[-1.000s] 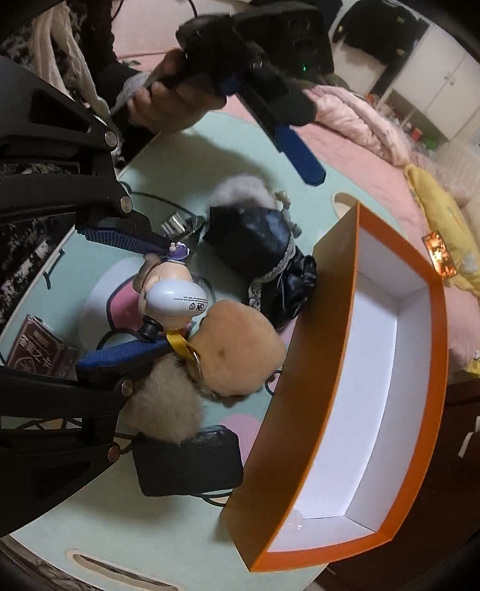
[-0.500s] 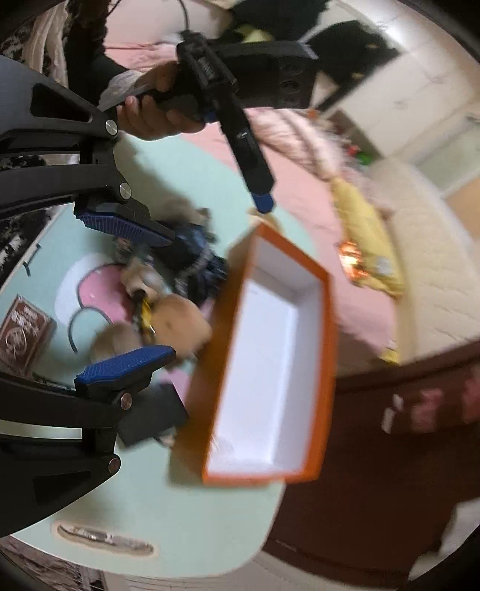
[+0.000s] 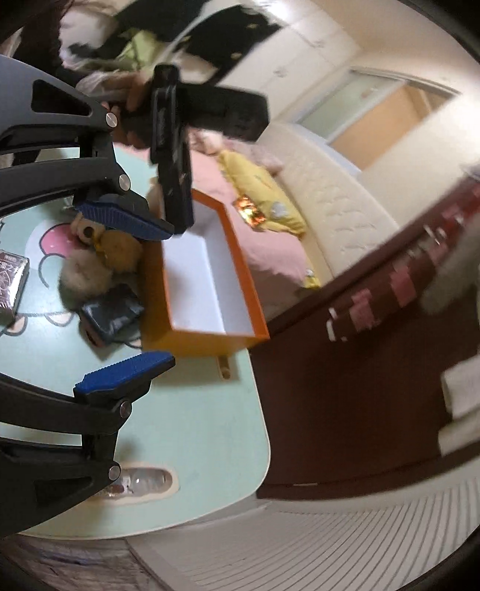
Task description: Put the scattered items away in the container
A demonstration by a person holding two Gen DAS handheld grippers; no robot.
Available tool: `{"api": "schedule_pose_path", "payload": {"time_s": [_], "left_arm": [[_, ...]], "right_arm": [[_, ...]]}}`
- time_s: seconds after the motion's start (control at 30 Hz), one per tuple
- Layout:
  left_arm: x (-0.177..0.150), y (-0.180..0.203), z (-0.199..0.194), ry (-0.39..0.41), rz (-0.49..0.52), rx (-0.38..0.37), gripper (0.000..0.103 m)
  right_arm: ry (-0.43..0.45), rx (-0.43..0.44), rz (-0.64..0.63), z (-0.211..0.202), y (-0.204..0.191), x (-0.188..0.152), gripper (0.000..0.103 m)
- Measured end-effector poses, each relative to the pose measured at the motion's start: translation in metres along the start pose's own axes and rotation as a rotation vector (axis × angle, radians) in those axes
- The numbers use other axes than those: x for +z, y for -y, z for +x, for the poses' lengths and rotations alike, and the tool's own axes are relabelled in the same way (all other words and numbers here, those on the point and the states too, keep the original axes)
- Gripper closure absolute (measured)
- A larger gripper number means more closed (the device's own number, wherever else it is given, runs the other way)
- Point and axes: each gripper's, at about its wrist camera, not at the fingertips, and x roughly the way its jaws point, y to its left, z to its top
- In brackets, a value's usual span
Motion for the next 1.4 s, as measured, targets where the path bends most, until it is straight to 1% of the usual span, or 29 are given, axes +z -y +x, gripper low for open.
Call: {"api": "schedule_pose_path", "payload": {"time_s": [0.07, 0.13, 0.2, 0.23, 0.27, 0.3, 0.37, 0.47, 0.5, 0.57, 0.6, 0.63, 0.67, 0.7, 0.77, 0.87, 1.0, 1.07, 1.1, 1.2, 1.27, 1.33, 1.4], "left_arm": [[0.012, 0.005, 0.016, -0.049, -0.005, -0.042, 0.034], [0.023, 0.005, 0.034, -0.116, -0.041, -0.090, 0.036], [0.029, 0.002, 0.053, -0.190, -0.088, -0.107, 0.046], [0.031, 0.000, 0.061, -0.221, -0.115, -0.120, 0.048], [0.033, -0.001, 0.067, -0.239, -0.132, -0.140, 0.052], [0.033, -0.002, 0.073, -0.257, -0.144, -0.153, 0.054], [0.034, -0.004, 0.079, -0.262, -0.162, -0.150, 0.054], [0.033, -0.006, 0.086, -0.263, -0.185, -0.189, 0.054], [0.032, -0.006, 0.089, -0.265, -0.187, -0.192, 0.059], [0.030, -0.003, 0.095, -0.276, -0.164, -0.170, 0.072], [0.030, -0.003, 0.096, -0.278, -0.175, -0.191, 0.076], [0.031, -0.005, 0.096, -0.279, -0.196, -0.207, 0.077], [0.031, -0.006, 0.095, -0.275, -0.208, -0.213, 0.081], [0.032, -0.007, 0.092, -0.264, -0.211, -0.214, 0.085], [0.034, -0.009, 0.081, -0.232, -0.200, -0.194, 0.085], [0.039, -0.015, 0.050, -0.148, -0.198, -0.208, 0.086], [0.034, -0.029, -0.021, 0.026, -0.187, -0.186, 0.086], [0.025, -0.035, -0.049, 0.085, -0.180, -0.194, 0.086], [0.020, -0.038, -0.059, 0.099, -0.176, -0.196, 0.086], [-0.014, -0.046, -0.081, 0.104, -0.168, -0.164, 0.086], [-0.041, -0.058, -0.091, 0.105, -0.195, -0.121, 0.085], [-0.073, -0.078, -0.101, 0.155, -0.289, -0.085, 0.086], [-0.097, -0.097, -0.104, 0.185, -0.368, -0.072, 0.086]], "right_arm": [[0.010, -0.008, 0.004, -0.005, 0.006, 0.003, 0.041], [0.009, -0.009, 0.007, -0.008, 0.009, 0.005, 0.041], [0.001, 0.001, 0.017, -0.008, 0.013, 0.005, 0.041], [0.000, 0.004, 0.022, -0.008, 0.015, 0.004, 0.041], [-0.001, 0.007, 0.026, -0.008, 0.017, 0.004, 0.041], [-0.005, 0.010, 0.031, -0.007, 0.019, 0.004, 0.041], [-0.010, 0.017, 0.042, -0.005, 0.022, 0.004, 0.041], [-0.019, 0.023, 0.054, -0.002, 0.025, 0.005, 0.041], [-0.021, 0.024, 0.057, -0.002, 0.026, 0.005, 0.041], [-0.025, 0.029, 0.065, -0.002, 0.028, 0.004, 0.041], [-0.026, 0.032, 0.069, -0.002, 0.028, 0.004, 0.041], [-0.026, 0.033, 0.071, -0.002, 0.028, 0.004, 0.041], [-0.027, 0.032, 0.072, -0.002, 0.028, 0.004, 0.041], [-0.028, 0.031, 0.073, -0.002, 0.028, 0.004, 0.041], [-0.030, 0.031, 0.072, -0.003, 0.028, 0.004, 0.041], [-0.033, 0.029, 0.064, -0.004, 0.027, 0.003, 0.041], [-0.037, 0.030, 0.054, -0.003, 0.023, 0.003, 0.041], [-0.042, 0.033, 0.047, -0.002, 0.020, 0.002, 0.041], [-0.044, 0.035, 0.044, -0.002, 0.018, 0.002, 0.041], [-0.053, 0.040, 0.029, -0.001, 0.012, 0.000, 0.040], [-0.059, 0.037, 0.016, 0.001, 0.008, -0.001, 0.040], [-0.073, 0.035, -0.001, 0.003, 0.002, -0.003, 0.040], [-0.085, 0.031, -0.024, 0.005, -0.005, -0.006, 0.040]]}}
